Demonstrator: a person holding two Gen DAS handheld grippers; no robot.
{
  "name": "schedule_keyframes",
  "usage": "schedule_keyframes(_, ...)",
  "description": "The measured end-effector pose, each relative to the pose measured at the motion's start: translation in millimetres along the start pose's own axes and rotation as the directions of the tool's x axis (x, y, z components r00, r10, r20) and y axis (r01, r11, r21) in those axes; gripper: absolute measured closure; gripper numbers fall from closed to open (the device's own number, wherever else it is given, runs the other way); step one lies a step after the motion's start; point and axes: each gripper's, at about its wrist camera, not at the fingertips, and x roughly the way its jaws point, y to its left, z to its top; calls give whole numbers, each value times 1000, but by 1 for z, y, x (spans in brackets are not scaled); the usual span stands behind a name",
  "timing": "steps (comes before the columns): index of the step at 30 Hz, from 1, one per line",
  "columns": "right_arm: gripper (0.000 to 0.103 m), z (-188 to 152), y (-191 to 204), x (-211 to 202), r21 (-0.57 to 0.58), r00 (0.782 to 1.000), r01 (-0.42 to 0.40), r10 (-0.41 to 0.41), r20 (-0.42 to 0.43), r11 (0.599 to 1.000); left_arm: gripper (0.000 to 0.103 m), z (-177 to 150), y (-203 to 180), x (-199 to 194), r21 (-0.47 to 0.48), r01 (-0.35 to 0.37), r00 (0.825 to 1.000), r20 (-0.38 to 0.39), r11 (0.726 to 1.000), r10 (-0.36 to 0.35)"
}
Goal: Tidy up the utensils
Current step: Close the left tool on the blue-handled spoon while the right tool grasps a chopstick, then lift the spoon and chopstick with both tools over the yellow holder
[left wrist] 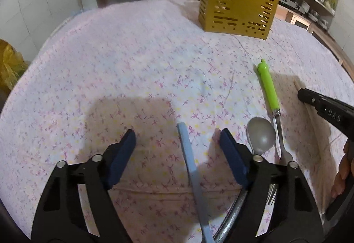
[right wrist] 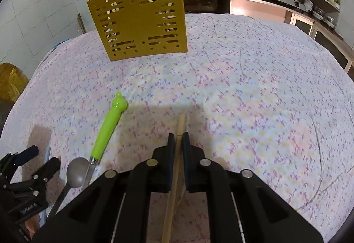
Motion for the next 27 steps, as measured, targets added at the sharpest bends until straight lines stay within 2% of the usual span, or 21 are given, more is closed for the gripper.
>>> schedule_keyframes(2,95,-1,0,0,1,1000,-1,1,1,1000,51,-1,-3,-2,7,13,1000,-11,1000,-13)
schedule_keyframes(5,95,-1,1,1,0,1000,3,-3,2,1000,70,2,-6,-2,10,40,999,-30,999,-39)
schedule_keyframes(11,95,-1,2,1,-4,1000,8,-8,3,1000,95,10,-7,4,19,24,1000,-20,1000,-24)
schedule_keyframes(19,96,0,3,-1,2,1000,5,-5,18,1000,96,24,1,7,-2,40,999,-22,999,-40)
schedule_keyframes(27,97,13,-2,-14,40,995,-19,15,103,999,96,45,13,-14,-22,34,996,88,999,-32)
